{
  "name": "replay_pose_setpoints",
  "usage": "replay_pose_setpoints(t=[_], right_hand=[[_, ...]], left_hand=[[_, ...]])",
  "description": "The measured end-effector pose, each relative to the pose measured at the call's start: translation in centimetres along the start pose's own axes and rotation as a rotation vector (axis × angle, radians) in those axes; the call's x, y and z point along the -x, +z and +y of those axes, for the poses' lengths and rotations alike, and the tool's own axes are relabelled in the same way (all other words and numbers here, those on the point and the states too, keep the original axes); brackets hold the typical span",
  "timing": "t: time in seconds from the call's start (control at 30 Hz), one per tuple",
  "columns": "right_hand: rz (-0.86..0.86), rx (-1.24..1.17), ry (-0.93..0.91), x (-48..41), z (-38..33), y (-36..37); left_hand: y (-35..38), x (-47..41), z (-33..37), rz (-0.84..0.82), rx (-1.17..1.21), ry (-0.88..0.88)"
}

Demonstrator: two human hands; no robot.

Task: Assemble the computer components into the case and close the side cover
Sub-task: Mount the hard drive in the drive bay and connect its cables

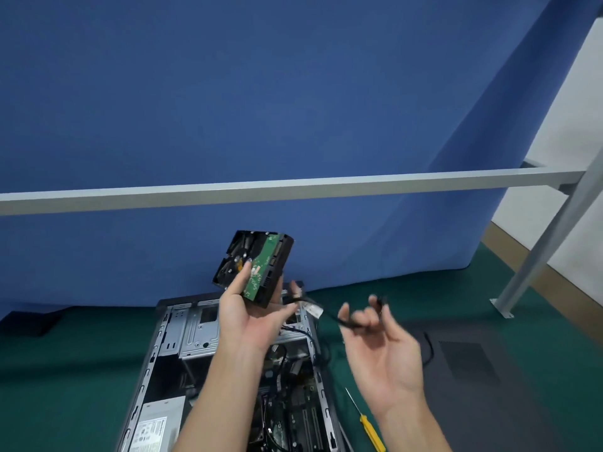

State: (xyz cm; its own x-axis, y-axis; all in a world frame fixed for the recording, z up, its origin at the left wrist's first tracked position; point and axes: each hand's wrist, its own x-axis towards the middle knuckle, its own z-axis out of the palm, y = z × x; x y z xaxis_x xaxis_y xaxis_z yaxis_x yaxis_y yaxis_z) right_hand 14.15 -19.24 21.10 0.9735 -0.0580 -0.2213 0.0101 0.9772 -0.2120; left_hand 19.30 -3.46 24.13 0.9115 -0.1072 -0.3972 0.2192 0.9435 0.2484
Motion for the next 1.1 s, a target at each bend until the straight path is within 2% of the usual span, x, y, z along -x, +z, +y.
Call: replay_pose_setpoints(t=[0.17, 0.3, 0.37, 0.47, 0.53, 0.6, 0.63, 0.77, 0.83, 0.9, 0.97, 1.03, 1.1], right_hand=[[0.243, -0.034, 0.270, -0.6, 1.2, -6.2], [0.514, 0.247, 0.480, -2.9, 3.1, -8.9], [0.643, 0.513, 0.451, -4.3, 3.8, -9.8], [0.872, 1.045, 0.216, -6.4, 3.7, -11.8], [0.944, 1.307, 0.169, -7.3, 3.1, -13.0], [0.926, 1.423, 0.239, -8.4, 2.6, -14.5], [0.874, 1.405, 0.297, -9.0, 2.5, -15.2], [0.617, 1.053, 0.498, -11.7, 2.7, -16.1], [0.573, 1.052, 0.513, -12.8, 3.2, -16.6], [0.552, 1.101, 0.486, -13.6, 3.5, -16.6], [0.544, 1.122, 0.373, -14.4, 3.5, -16.6], [0.530, 1.025, 0.247, -15.2, 2.9, -15.8], [0.454, 0.838, 0.208, -15.5, 2.2, -13.5]], left_hand=[[-1.2, -0.8, 0.1, 0.086, -0.133, -0.032], [-1.6, -0.8, -0.6, 0.132, -0.279, -0.026], [-1.8, -0.9, -0.7, 0.131, -0.321, -0.015], [-2.3, -1.2, -0.5, 0.175, -0.341, -0.006], [-2.5, -1.4, -0.3, 0.227, -0.355, -0.003], [-2.6, -1.6, -0.3, 0.255, -0.372, -0.002], [-2.5, -1.6, -0.4, 0.256, -0.374, -0.004], [-2.7, -1.7, -0.5, 0.253, -0.390, -0.005], [-2.8, -1.8, -0.5, 0.269, -0.419, -0.009], [-2.9, -1.8, -0.4, 0.290, -0.443, -0.013], [-2.9, -1.9, -0.4, 0.322, -0.490, 0.011], [-2.9, -2.2, -0.3, 0.365, -0.567, 0.070], [-2.4, -2.5, -0.4, 0.383, -0.621, 0.129]])
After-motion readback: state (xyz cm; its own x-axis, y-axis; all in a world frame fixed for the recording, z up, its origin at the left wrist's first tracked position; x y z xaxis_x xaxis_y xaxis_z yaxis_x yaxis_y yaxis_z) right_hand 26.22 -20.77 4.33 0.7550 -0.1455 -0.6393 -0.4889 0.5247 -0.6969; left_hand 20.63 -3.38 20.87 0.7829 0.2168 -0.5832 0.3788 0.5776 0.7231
